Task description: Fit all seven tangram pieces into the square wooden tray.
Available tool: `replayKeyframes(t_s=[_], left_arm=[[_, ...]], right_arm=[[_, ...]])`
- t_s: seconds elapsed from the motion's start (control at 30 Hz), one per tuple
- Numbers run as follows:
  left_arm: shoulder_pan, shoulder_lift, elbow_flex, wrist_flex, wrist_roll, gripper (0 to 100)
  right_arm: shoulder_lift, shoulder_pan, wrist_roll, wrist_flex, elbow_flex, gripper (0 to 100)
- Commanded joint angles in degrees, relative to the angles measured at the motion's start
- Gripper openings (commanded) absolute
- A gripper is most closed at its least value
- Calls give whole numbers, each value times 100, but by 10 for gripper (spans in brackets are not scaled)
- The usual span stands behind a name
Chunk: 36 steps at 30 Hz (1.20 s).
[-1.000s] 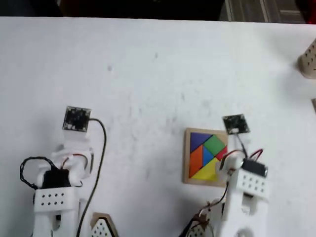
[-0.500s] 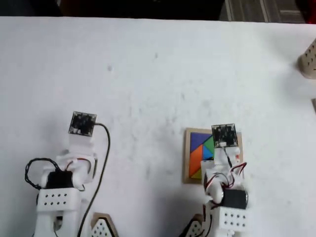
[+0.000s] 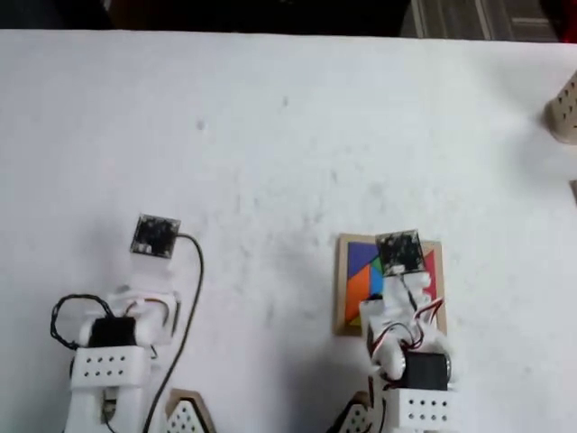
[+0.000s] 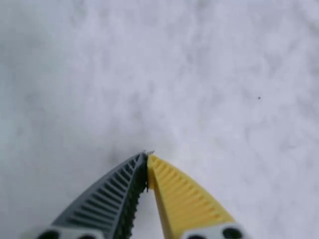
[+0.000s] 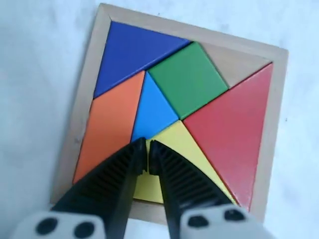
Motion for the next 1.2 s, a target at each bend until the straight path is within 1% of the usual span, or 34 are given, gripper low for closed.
replayKeyframes(t_s=[0.0, 0.3, 0.67, 0.87, 1.03, 1.1, 1.17], left_arm=[[92, 4, -88, 378, -62, 24], [75, -295, -18, 448, -44, 24], [84, -1015, 193, 440, -26, 24], [66, -1692, 404, 440, -26, 24], [66, -2615, 686, 448, -26, 24], [66, -3011, 695, 580, -35, 24], [92, -3319, 668, 897, -26, 24]], right_arm=[[-48, -31, -9, 92, 53, 18], [-48, -31, -9, 92, 53, 18], [-48, -31, -9, 92, 53, 18], [-48, -31, -9, 92, 53, 18], [-48, -31, -9, 92, 53, 18], [-57, -31, -18, 92, 53, 18], [-180, -48, -9, 119, 53, 18]])
